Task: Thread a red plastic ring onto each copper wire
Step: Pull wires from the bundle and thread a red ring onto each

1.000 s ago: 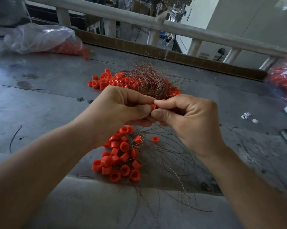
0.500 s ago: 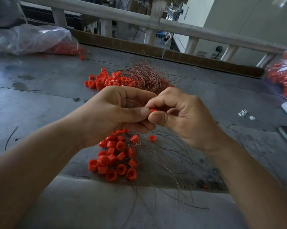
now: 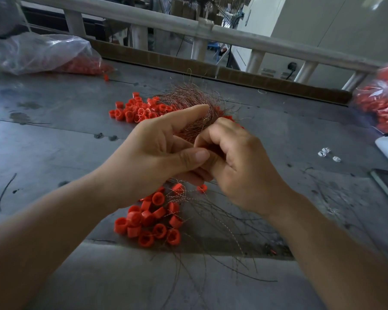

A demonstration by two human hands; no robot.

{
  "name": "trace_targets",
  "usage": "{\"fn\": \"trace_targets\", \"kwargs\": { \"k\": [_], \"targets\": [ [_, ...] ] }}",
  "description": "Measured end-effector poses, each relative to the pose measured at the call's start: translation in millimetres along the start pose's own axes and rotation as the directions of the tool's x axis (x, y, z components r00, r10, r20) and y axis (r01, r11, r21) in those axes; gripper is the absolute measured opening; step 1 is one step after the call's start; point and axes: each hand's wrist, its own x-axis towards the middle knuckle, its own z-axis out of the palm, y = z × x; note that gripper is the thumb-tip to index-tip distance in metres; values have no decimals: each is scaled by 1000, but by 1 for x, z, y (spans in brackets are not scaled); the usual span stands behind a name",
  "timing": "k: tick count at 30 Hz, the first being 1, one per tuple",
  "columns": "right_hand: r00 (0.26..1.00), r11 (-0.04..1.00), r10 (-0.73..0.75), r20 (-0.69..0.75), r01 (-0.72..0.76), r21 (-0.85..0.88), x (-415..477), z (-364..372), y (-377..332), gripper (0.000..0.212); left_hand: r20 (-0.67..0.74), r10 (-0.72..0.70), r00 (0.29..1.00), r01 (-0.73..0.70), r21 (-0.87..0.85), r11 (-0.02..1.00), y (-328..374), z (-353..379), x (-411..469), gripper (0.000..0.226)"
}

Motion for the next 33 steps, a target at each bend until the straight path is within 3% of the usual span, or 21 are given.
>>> {"fn": "trace_targets", "kwargs": {
  "k": [12,15,17,19,21,23,29,33],
  "targets": [
    [997,969,53,-49,-40,244,-2,-1,0,18,-53,-109,993,105,-80,991,4,-6,4,58],
    [993,921,114,37,-119,370,-2,-4,-1,32,-106,-89,990,76,-122,990,7,-12,6,53],
    [989,903,134,68,-150,402,-1,-5,0,25,-118,-54,992,30,-198,980,11,-16,6,51],
    [993,912,115,19,-113,394,-1,-6,2,6,-125,-31,992,-2,-255,967,13,-19,6,42],
    [992,923,115,-50,-88,373,-1,-10,2,10,-141,-35,989,-6,-277,961,14,-22,6,33],
    [986,908,139,-93,-89,409,-1,-14,1,1,-158,-45,986,0,-273,962,14,-23,6,31],
    [977,944,159,-143,-108,313,-1,-20,3,9,-178,-2,984,-27,-160,987,16,-23,5,26],
    [986,964,152,-63,-134,231,-2,-25,6,14,-245,2,969,-24,-87,996,17,-30,6,19]
  ]
}}
